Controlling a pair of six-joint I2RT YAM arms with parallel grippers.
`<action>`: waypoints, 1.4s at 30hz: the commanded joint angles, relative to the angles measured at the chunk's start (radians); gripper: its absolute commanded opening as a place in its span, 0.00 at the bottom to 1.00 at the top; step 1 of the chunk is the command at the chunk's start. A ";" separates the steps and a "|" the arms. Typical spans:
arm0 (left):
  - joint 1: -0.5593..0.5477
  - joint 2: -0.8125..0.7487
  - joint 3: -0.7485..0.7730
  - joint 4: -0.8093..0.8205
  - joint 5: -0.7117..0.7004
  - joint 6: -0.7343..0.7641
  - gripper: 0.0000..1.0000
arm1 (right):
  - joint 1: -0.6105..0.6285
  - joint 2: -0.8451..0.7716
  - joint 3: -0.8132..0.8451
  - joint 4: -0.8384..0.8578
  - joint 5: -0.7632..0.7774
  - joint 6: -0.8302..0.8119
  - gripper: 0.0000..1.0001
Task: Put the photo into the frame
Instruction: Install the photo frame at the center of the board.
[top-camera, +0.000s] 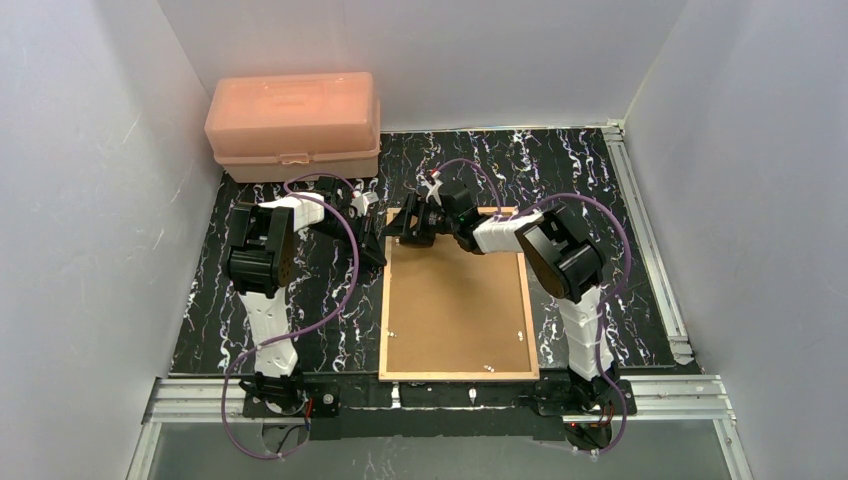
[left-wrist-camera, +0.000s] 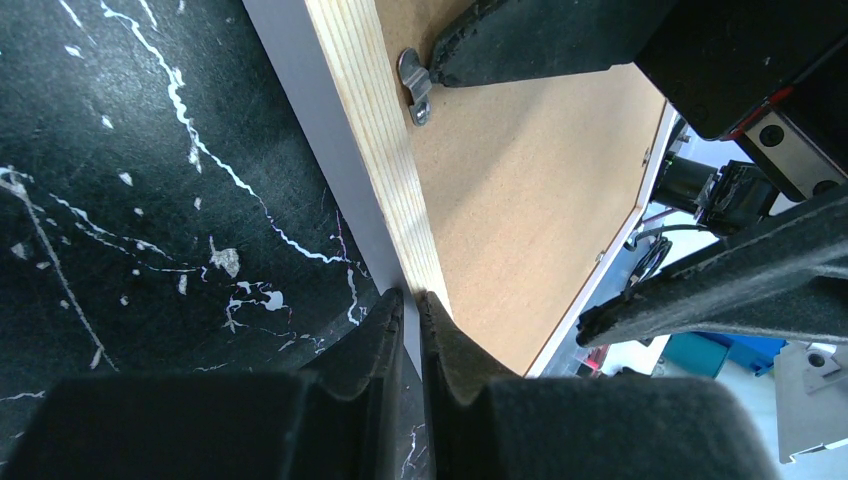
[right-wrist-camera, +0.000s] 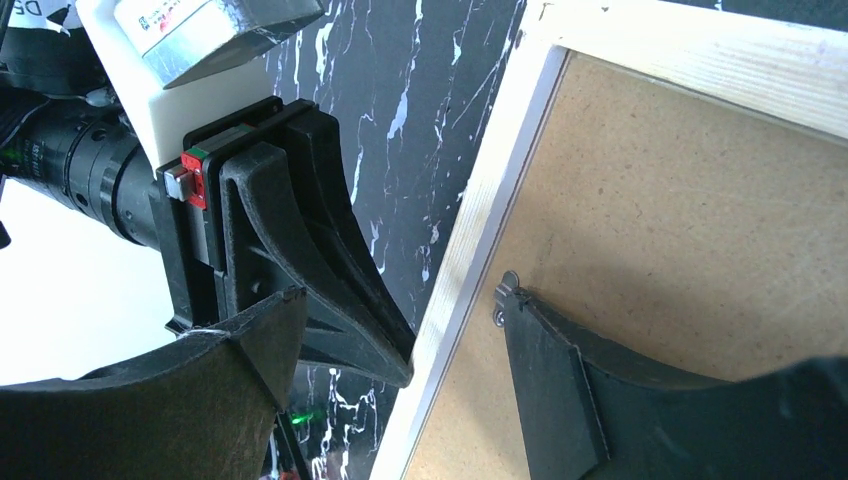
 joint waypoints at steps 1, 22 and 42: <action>-0.019 0.039 -0.003 -0.001 -0.071 0.033 0.02 | 0.014 0.038 0.034 -0.014 -0.010 0.010 0.80; -0.019 0.044 0.000 -0.004 -0.078 0.032 0.01 | 0.014 0.085 0.085 -0.020 -0.086 0.002 0.79; -0.019 0.042 -0.002 -0.003 -0.080 0.029 0.01 | 0.013 0.103 0.132 -0.033 -0.169 -0.002 0.77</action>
